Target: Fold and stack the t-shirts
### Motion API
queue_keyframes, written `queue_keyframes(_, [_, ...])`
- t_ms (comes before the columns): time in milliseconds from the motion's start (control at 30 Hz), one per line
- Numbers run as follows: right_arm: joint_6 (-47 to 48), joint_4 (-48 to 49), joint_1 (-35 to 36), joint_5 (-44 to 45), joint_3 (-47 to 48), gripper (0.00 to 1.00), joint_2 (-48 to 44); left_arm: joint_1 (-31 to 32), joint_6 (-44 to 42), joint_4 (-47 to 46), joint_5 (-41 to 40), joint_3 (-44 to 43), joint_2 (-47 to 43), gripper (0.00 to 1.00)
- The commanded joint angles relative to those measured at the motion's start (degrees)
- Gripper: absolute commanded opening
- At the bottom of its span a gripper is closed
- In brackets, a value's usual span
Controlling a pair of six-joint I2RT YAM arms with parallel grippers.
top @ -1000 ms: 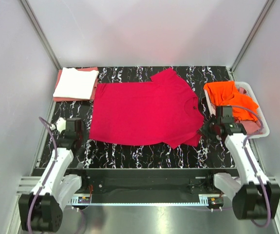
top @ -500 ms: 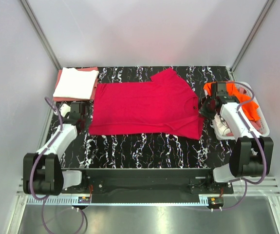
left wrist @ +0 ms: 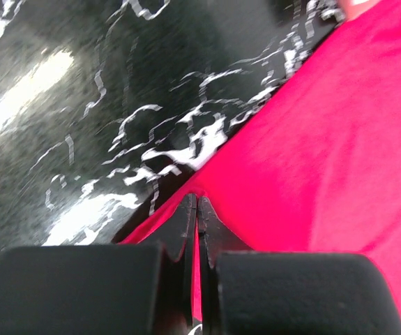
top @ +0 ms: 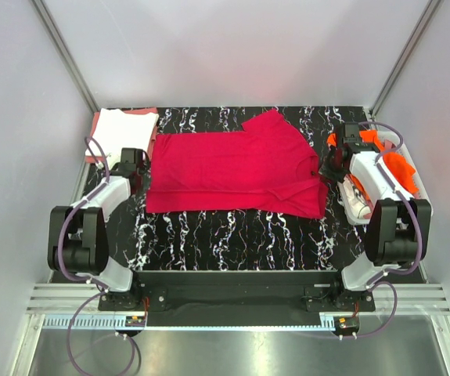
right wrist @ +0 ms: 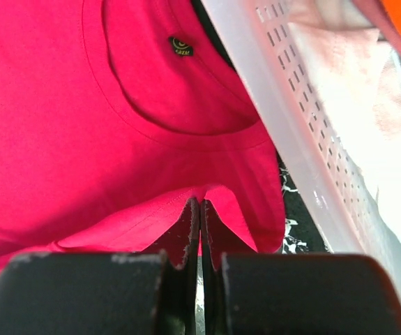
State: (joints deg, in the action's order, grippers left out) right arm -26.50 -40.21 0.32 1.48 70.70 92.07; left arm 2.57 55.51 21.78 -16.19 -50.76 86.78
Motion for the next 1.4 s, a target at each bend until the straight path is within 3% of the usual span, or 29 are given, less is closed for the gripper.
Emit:
queue_keyframes(0, [1.02,0.57,0.04,3.62,2.95,0.0,0.39,-0.28,-1.98,-3.23,-1.66,-3.73,1.63,0.0])
queue_keyframes(433, [6.19,1.88,1.35,3.8,9.02,0.0,7.06,-0.02,-3.65,-3.15,-1.83,-8.74,8.84,0.0])
queue_keyframes(600, [11.72,1.8,8.1,10.55,14.2,0.0,9.96,0.07,-4.35,-3.24,-1.83,-9.35,9.89,0.0])
queue_keyframes(733, [13.84,1.09,9.26,14.51,17.54,0.0,11.99,0.07,-4.27,-3.32,-1.83,-9.62,10.51,0.0])
queue_keyframes(1367, [25.36,5.66,15.32,19.53,22.82,0.0,17.0,0.07,-4.35,-3.41,-1.92,-10.06,12.44,0.0])
